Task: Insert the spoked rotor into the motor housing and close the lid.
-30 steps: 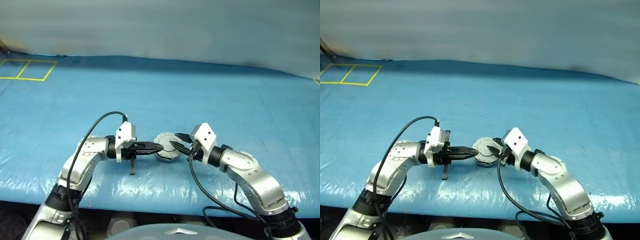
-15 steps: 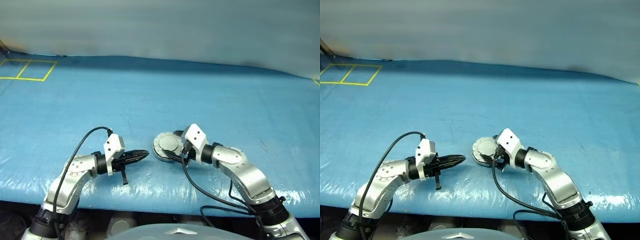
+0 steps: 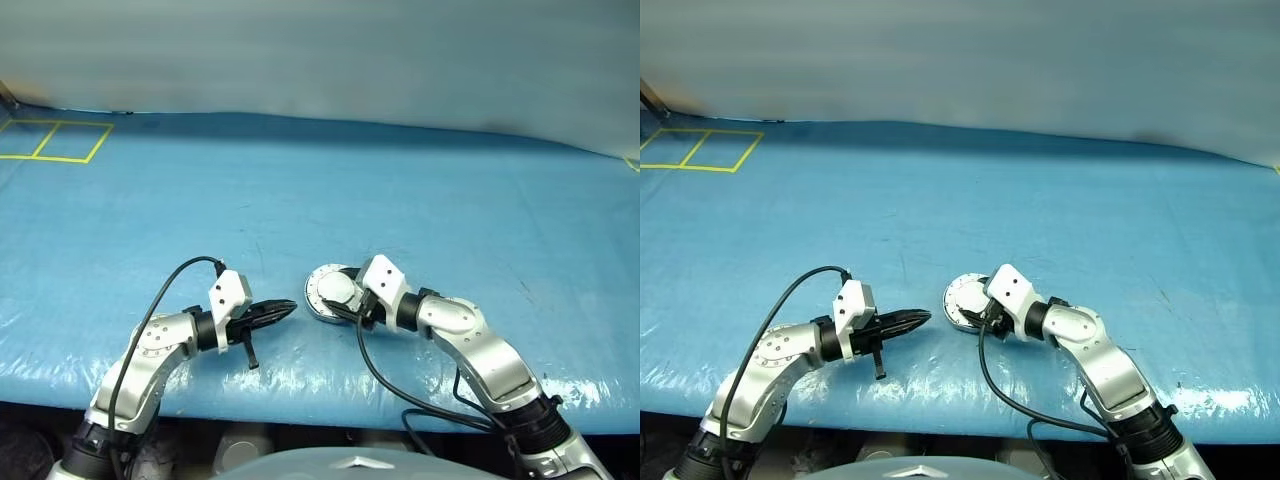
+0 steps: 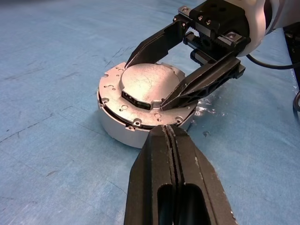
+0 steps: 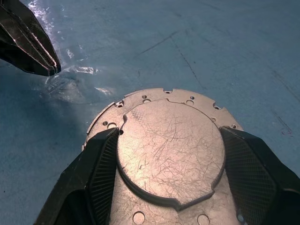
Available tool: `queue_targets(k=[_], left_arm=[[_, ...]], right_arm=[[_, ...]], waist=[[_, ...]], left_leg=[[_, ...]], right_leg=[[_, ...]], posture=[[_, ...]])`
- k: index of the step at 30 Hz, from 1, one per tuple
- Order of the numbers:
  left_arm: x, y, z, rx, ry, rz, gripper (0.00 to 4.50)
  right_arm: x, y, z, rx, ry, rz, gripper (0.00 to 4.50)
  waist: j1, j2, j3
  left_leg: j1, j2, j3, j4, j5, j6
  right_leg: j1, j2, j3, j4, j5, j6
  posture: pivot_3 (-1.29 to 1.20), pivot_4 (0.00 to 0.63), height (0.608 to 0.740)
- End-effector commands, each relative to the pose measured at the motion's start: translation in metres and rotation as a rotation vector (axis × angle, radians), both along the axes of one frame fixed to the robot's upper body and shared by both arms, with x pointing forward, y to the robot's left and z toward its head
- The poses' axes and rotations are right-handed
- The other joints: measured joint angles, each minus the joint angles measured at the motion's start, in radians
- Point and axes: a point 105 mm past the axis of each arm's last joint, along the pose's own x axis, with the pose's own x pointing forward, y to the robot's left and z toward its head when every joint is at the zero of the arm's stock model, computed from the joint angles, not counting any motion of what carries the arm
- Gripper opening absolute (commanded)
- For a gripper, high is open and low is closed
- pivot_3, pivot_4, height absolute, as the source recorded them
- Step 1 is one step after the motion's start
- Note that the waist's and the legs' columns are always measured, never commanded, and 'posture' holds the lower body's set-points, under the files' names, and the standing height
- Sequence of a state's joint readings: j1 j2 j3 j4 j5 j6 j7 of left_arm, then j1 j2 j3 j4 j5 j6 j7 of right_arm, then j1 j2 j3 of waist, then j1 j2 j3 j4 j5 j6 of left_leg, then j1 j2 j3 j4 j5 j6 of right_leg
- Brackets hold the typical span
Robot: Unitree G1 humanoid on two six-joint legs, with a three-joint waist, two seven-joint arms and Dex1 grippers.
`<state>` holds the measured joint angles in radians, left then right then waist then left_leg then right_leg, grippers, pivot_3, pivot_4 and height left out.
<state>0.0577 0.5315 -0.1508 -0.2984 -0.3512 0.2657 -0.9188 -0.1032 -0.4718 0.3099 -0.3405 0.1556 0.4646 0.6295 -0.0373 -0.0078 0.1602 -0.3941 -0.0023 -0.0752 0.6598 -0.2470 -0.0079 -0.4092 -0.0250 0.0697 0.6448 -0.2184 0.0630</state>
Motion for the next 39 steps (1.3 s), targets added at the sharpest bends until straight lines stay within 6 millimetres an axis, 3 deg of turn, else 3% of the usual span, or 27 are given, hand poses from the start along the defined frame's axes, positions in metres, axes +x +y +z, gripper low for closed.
queue_targets(k=[1, 5, 12, 23, 31, 39], left_arm=[[0.000, -0.009, 0.014, -0.014, -0.071, -0.039, 0.00], [0.001, -0.011, 0.013, -0.009, -0.077, -0.035, 0.00], [0.003, -0.012, 0.014, -0.009, -0.088, -0.026, 0.00], [0.007, -0.011, 0.012, -0.006, -0.095, -0.014, 0.00], [0.009, -0.010, 0.011, -0.006, -0.105, 0.001, 0.00], [0.029, -0.007, -0.003, 0.037, -0.121, 0.106, 0.00]], right_arm=[[0.005, 0.001, 0.004, 0.030, -0.003, -0.045, 3.04], [0.002, 0.004, 0.006, 0.072, 0.041, -0.042, 3.04], [0.001, 0.000, -0.018, -0.011, 0.091, -0.069, 3.04], [0.007, 0.016, -0.014, 0.044, 0.108, -0.090, 3.04], [0.003, 0.003, -0.050, -0.106, 0.151, -0.129, 3.04], [0.000, 0.009, -0.041, -0.044, 0.148, -0.100, 3.04]], waist=[[-0.001, 0.000, 0.000], [-0.001, 0.000, 0.000], [-0.001, 0.000, 0.000], [-0.008, -0.002, -0.002], [-0.008, -0.003, -0.004], [-0.007, -0.003, -0.004]], left_leg=[[0.000, 0.000, 0.000, 0.000, 0.000, 0.000], [0.000, 0.001, 0.000, 0.000, 0.000, 0.000], [0.000, 0.001, 0.000, 0.000, 0.000, 0.000], [0.002, 0.003, 0.001, 0.000, 0.000, -0.001], [0.004, 0.003, 0.001, 0.000, 0.000, -0.001], [0.017, 0.008, 0.002, -0.003, 0.000, -0.002]], right_leg=[[0.000, 0.000, 0.000, 0.000, 0.000, 0.000], [0.000, 0.001, 0.000, 0.000, 0.000, -0.001], [0.000, 0.001, 0.000, 0.000, 0.000, -0.001], [0.001, 0.003, 0.000, 0.001, 0.001, -0.002], [0.001, 0.003, 0.000, 0.001, 0.001, -0.002], [0.009, 0.001, 0.000, -0.001, 0.000, -0.002]], posture=[[0.00, 0.150, 0.740], [0.00, 0.150, 0.740], [0.00, 0.150, 0.740], [0.00, 0.150, 0.740], [0.00, 0.150, 0.740], [0.00, 0.150, 0.740]])
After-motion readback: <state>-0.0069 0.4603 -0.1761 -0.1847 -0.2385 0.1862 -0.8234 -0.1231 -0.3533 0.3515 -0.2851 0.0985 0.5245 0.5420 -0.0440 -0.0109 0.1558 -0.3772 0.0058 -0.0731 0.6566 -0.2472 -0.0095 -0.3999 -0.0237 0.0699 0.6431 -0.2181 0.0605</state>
